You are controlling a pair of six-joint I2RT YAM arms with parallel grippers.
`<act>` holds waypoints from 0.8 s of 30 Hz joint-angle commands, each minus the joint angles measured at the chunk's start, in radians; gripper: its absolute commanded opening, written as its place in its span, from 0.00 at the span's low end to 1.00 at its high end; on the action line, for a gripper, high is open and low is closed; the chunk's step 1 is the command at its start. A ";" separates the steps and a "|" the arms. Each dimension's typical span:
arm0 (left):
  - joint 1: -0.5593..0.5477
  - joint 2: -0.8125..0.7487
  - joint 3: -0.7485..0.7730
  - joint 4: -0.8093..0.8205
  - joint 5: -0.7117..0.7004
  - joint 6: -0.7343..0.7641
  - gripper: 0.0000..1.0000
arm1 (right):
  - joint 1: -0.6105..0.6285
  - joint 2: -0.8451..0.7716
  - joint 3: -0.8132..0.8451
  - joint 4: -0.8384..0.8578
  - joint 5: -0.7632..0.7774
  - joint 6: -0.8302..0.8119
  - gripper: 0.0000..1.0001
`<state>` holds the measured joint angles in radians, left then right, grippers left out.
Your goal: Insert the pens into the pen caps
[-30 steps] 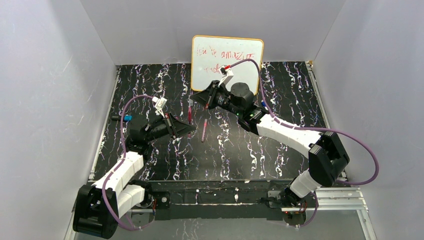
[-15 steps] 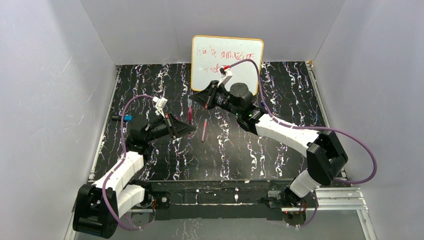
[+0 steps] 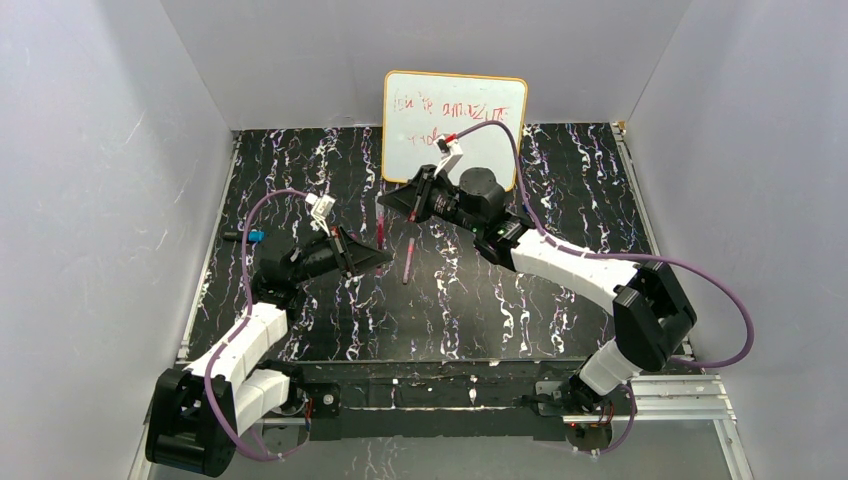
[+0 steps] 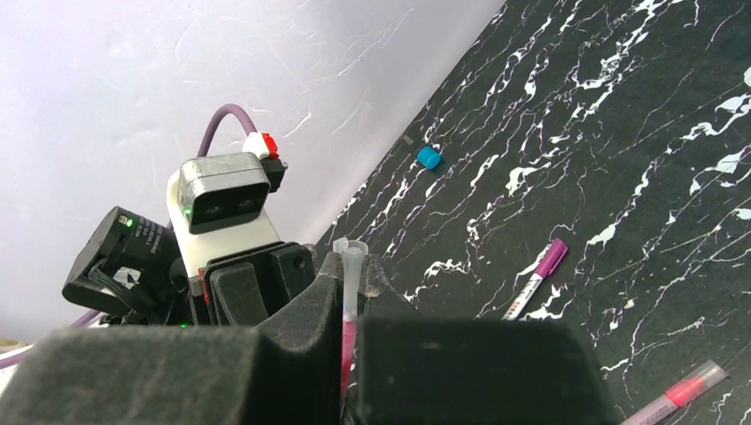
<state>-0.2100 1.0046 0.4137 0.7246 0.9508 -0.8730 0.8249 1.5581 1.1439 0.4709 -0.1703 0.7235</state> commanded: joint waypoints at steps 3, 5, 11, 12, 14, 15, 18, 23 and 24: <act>0.006 -0.017 0.039 -0.103 -0.014 0.109 0.00 | 0.002 -0.066 -0.050 0.001 -0.039 0.001 0.04; 0.006 0.001 0.065 -0.126 -0.015 0.133 0.00 | 0.003 -0.079 -0.066 -0.008 -0.041 0.002 0.05; 0.006 0.039 0.164 -0.238 -0.041 0.242 0.00 | 0.016 -0.110 -0.106 -0.031 -0.047 -0.001 0.04; 0.006 0.042 0.182 -0.267 -0.049 0.271 0.00 | 0.019 -0.113 -0.112 -0.033 -0.047 -0.001 0.04; 0.006 0.054 0.215 -0.311 -0.054 0.313 0.00 | 0.028 -0.115 -0.119 -0.033 -0.050 -0.002 0.04; 0.006 0.061 0.229 -0.327 -0.054 0.333 0.00 | 0.032 -0.113 -0.120 -0.034 -0.051 0.000 0.04; 0.007 0.066 0.267 -0.356 -0.042 0.401 0.00 | 0.048 -0.099 -0.117 -0.034 -0.054 -0.001 0.04; 0.006 0.040 0.314 -0.418 -0.052 0.517 0.00 | 0.069 -0.083 -0.101 -0.041 -0.063 -0.016 0.04; 0.006 0.038 0.319 -0.428 -0.056 0.531 0.00 | 0.068 -0.085 -0.098 -0.045 -0.061 -0.021 0.04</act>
<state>-0.2085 1.0737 0.6762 0.3485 0.9203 -0.4667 0.8745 1.4742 1.0389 0.4404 -0.1886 0.7284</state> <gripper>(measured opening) 0.087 0.052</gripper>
